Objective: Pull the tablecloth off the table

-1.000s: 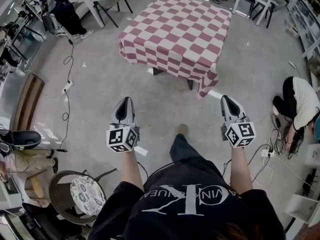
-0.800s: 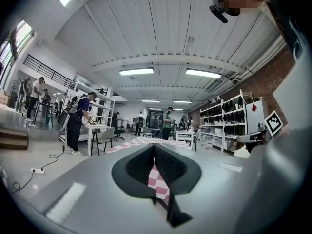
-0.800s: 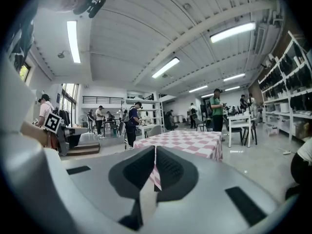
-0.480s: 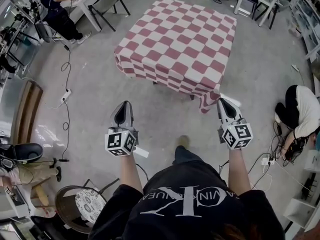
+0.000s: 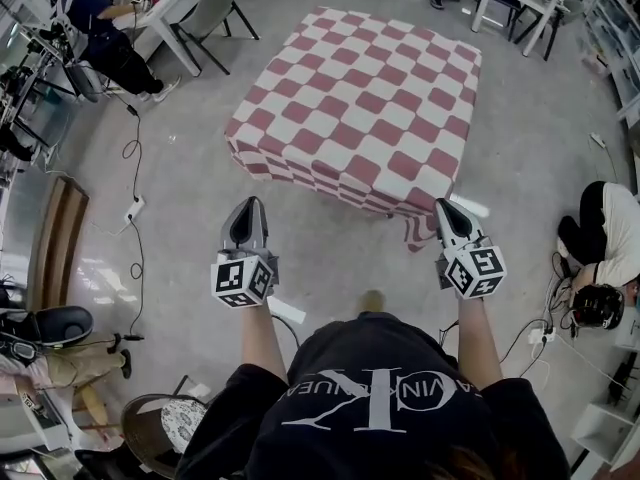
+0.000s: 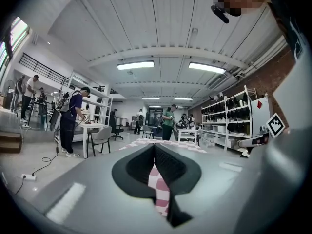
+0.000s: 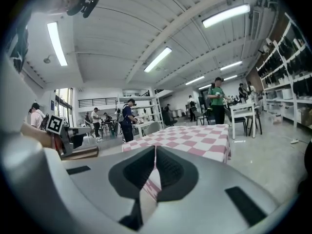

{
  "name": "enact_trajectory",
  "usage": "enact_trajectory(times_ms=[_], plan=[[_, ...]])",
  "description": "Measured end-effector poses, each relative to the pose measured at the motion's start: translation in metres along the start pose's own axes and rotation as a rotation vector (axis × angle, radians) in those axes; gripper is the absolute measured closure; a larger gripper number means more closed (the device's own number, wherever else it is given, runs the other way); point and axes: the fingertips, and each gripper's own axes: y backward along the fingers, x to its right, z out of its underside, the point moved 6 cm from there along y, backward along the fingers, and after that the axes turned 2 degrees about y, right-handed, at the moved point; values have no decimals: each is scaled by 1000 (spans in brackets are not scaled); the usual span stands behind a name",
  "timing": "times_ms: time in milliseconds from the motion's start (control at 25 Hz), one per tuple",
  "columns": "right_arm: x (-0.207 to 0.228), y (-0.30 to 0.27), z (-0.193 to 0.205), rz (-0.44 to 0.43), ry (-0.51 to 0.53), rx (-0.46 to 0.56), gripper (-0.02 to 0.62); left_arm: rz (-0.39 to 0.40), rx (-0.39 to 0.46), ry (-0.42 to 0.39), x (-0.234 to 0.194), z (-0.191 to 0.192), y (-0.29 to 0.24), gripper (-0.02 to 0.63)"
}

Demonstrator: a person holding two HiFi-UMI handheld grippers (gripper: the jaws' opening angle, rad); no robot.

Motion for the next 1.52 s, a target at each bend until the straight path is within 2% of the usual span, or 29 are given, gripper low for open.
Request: enact_trajectory(times_ms=[200,440,640,880,1080,1240,1400,1520], plan=[[8,-19,-1,-30,-10,-30,581,25,-8,12,-1,-1,-34,594],[21,-52,2,-21,-32,-64,581,129,-52,-22,-8,6,-89,593],[36,-95,-13,34,-33,-82,581,145,-65,7,-46,3,-157,592],[60,-156,-25,128,-81,-109,581,204,-95,23,-86,-4,-241,591],[55,-203,-17,154,-95,-160,581,293,-145,-5,-108,-2,-289,591],[54,-230,-10,172,-118,-195,581,368,-171,6,-122,1,-325,589],[60,-256,-6,226,-131,-216,581,439,-225,-26,-130,8,-363,588],[68,-268,-1,290,-129,-269,580,466,-266,-29,-133,16,-388,586]])
